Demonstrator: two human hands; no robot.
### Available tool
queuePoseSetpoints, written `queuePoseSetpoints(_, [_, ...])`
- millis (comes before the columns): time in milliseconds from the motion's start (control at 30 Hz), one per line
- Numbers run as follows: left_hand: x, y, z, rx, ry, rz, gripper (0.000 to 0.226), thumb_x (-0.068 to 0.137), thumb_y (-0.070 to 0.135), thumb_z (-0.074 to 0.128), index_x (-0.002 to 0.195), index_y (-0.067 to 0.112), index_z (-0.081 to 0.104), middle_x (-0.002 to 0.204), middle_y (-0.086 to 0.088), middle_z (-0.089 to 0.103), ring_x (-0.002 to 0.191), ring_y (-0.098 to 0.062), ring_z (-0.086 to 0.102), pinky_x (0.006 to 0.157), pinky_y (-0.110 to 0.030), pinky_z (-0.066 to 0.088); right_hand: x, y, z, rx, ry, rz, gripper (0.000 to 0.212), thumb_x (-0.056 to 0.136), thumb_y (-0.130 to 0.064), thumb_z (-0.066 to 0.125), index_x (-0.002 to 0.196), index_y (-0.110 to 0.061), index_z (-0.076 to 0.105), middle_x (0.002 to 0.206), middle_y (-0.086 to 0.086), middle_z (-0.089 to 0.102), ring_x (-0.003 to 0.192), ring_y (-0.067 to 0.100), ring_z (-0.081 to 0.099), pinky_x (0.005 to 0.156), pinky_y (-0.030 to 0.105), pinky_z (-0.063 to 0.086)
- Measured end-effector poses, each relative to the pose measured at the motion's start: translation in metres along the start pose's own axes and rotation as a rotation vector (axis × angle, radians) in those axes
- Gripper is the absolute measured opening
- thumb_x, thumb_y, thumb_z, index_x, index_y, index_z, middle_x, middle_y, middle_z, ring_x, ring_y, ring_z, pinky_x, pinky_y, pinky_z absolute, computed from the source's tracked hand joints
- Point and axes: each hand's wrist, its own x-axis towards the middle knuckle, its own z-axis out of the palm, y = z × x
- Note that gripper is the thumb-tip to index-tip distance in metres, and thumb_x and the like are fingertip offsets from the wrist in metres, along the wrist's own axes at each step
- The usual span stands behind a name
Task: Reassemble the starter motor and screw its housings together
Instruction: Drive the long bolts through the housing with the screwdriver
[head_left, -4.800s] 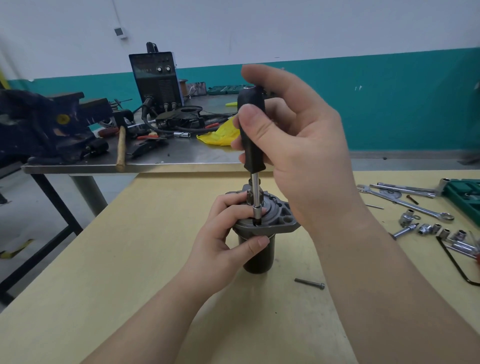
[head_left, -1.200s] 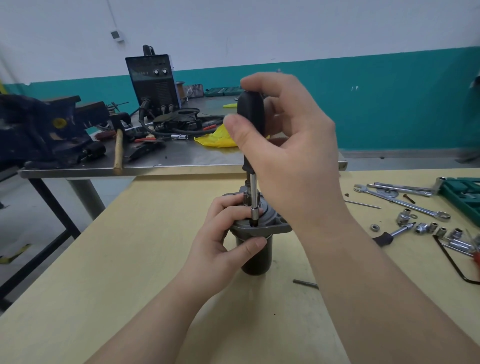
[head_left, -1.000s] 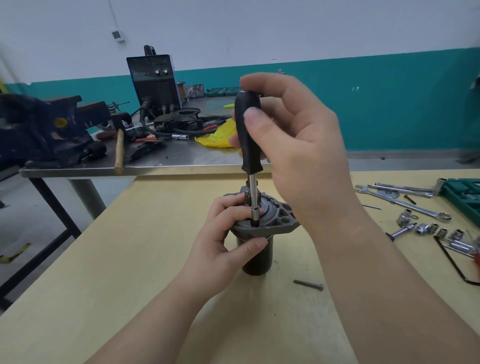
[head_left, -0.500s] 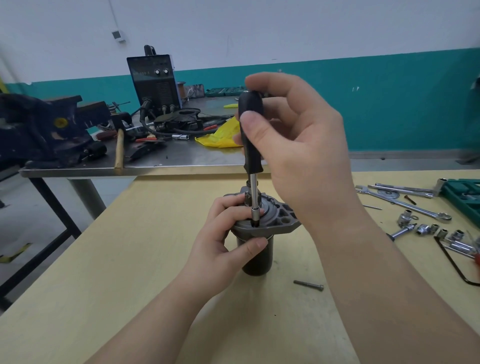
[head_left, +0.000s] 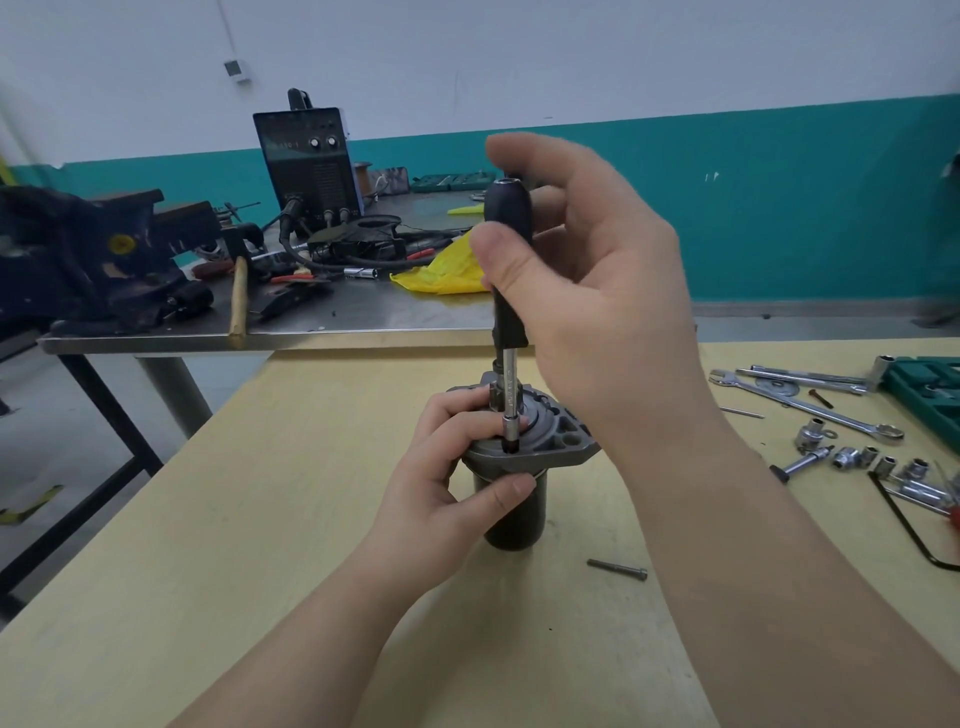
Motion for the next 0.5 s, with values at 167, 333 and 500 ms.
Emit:
queuePoseSetpoints(167, [0.0002,-0.0001,0.0003,-0.008,0.002,-0.014,0.034,0.087,0.025,0.082,0.118,0.037,0.076,0.14,0.002,0.056,0.147,-0.034,0.045,0.114,-0.065,0.044,-0.001,0.0013,0.0034,-0.046,0.042,-0.034,0.026,0.1,-0.024,0.075,0.124,-0.032,0.068,0.103,-0.016,0.07,0.094,0.007,0.069,0.087,0.03,0.059])
queuePoseSetpoints(333, [0.0002,0.0007,0.0004,0.001,0.003,-0.005,0.038,0.087,0.025,0.082,0.122,0.036,0.075,0.139,0.007,0.057,0.146,-0.033,0.047,0.114,-0.064,0.045,-0.0005,-0.0034,-0.0031,0.239,-0.121,0.085,0.03,0.107,-0.012,0.054,0.128,-0.028,0.069,0.116,-0.002,0.077,0.105,0.022,0.076,0.086,0.032,0.064])
queuePoseSetpoints(500, [-0.0001,0.0004,0.0002,0.006,0.004,-0.011,0.035,0.087,0.027,0.082,0.119,0.037,0.075,0.139,0.003,0.056,0.147,-0.033,0.046,0.113,-0.065,0.045,0.0004,-0.0002,-0.0035,-0.01,-0.056,-0.043,0.037,0.098,-0.015,0.075,0.127,-0.035,0.063,0.102,-0.01,0.07,0.087,0.009,0.069,0.083,0.026,0.058])
